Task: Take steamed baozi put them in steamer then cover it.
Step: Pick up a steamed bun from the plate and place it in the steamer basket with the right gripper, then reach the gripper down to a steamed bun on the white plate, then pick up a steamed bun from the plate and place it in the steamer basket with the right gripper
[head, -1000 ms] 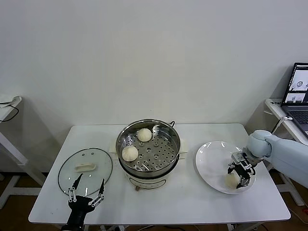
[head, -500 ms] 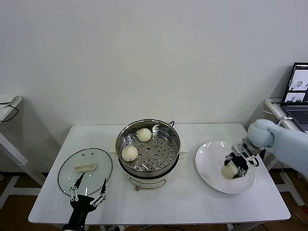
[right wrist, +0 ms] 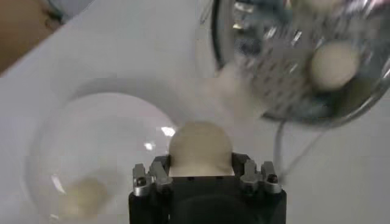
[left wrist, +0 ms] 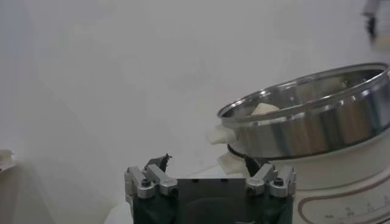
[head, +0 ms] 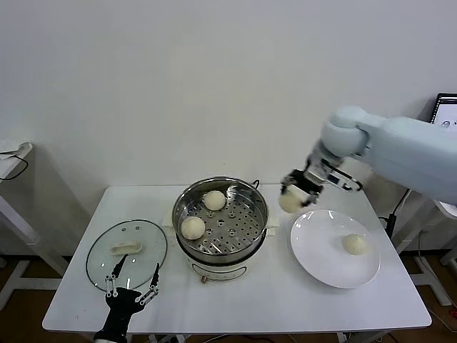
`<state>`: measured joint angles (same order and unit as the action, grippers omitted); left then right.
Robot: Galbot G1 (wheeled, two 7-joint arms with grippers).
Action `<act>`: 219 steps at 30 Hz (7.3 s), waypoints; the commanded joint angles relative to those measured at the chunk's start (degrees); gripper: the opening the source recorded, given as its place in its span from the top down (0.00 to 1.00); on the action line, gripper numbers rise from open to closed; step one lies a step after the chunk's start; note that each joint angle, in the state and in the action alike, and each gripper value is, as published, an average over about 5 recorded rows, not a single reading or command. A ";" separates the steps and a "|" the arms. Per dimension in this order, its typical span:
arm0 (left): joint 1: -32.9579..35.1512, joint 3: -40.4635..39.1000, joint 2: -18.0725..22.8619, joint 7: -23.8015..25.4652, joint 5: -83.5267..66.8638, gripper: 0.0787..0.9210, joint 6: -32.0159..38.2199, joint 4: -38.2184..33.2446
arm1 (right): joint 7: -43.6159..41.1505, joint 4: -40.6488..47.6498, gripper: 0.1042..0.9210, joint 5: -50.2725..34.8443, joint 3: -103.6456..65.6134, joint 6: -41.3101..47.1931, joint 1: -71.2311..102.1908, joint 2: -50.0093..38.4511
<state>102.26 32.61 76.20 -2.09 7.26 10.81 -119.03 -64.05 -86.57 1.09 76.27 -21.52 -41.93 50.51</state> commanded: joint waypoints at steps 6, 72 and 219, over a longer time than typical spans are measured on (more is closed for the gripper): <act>-0.12 0.00 0.09 -0.08 -0.08 0.12 0.13 0.09 | 2.62 -0.53 0.32 9.06 1.70 -11.02 -0.15 18.08; -1.50 0.93 -0.02 1.03 -0.04 0.12 2.34 2.36 | -3.89 12.71 0.12 -22.53 -7.97 13.30 3.50 -7.77; -1.76 1.87 0.37 -0.97 1.73 0.12 2.10 0.87 | 9.58 12.80 0.12 -26.95 6.08 32.72 5.46 15.53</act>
<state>100.97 34.48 76.72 -2.92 8.76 13.18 -118.22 -59.63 -65.26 -27.59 87.33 14.58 -35.94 73.16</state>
